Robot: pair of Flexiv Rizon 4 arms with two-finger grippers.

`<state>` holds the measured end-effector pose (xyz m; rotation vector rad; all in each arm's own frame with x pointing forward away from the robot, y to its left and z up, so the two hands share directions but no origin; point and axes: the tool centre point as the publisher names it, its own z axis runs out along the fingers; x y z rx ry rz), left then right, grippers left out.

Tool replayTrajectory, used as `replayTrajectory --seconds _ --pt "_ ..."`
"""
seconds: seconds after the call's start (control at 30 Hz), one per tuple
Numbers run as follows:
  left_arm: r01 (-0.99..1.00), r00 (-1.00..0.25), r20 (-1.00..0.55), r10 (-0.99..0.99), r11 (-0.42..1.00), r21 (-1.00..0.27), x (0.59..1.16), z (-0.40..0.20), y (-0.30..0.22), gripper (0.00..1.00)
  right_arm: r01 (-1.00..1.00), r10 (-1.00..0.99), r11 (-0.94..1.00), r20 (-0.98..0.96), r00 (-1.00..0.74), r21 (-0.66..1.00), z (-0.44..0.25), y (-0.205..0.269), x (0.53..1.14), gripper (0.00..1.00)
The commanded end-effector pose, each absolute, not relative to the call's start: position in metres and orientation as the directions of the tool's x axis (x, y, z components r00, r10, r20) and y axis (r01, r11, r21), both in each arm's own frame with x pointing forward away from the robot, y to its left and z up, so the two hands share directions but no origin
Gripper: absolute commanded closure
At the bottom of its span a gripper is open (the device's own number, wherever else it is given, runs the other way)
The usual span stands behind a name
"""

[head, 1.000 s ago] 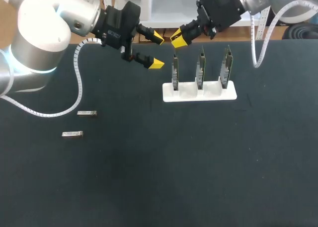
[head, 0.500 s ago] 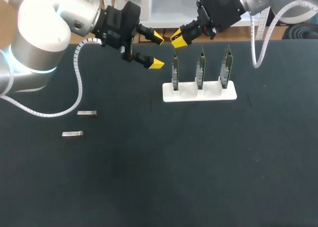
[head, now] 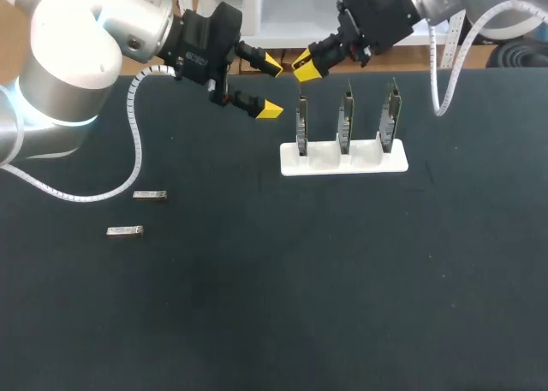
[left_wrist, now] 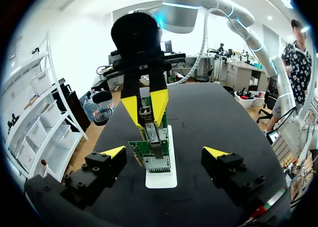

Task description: Pick up the optical module with the left hand, and insert it into the network port with the right hand.

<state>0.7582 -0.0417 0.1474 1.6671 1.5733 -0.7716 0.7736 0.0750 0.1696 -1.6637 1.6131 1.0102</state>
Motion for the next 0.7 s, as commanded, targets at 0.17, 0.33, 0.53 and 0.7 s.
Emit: replayTrajectory --seconds 0.17,0.33,0.53,0.7 --pt "0.996 0.080 -0.812 0.578 -0.011 0.090 0.7590 0.1481 -0.0419 0.00 -0.993 -0.535 -0.081 -0.844 -0.030 0.087 0.1686 0.0782 0.7756 1.00" --pt "0.996 0.080 -0.812 0.578 -0.011 0.090 0.7590 0.1481 -0.0419 0.00 -0.993 -0.535 -0.078 -0.844 -0.035 0.091 0.1678 0.0762 0.7725 1.00" --pt "0.996 0.080 -0.812 0.578 -0.011 0.090 0.7590 0.1481 -0.0419 0.00 -0.993 -0.533 -0.081 -0.845 -0.033 0.090 0.1698 0.0769 0.7685 1.00" --pt "0.996 0.080 -0.812 0.578 -0.011 0.090 0.7590 0.1481 -0.0419 0.00 -0.992 -0.535 -0.083 -0.844 -0.034 0.093 0.1680 0.0778 0.7687 1.00"
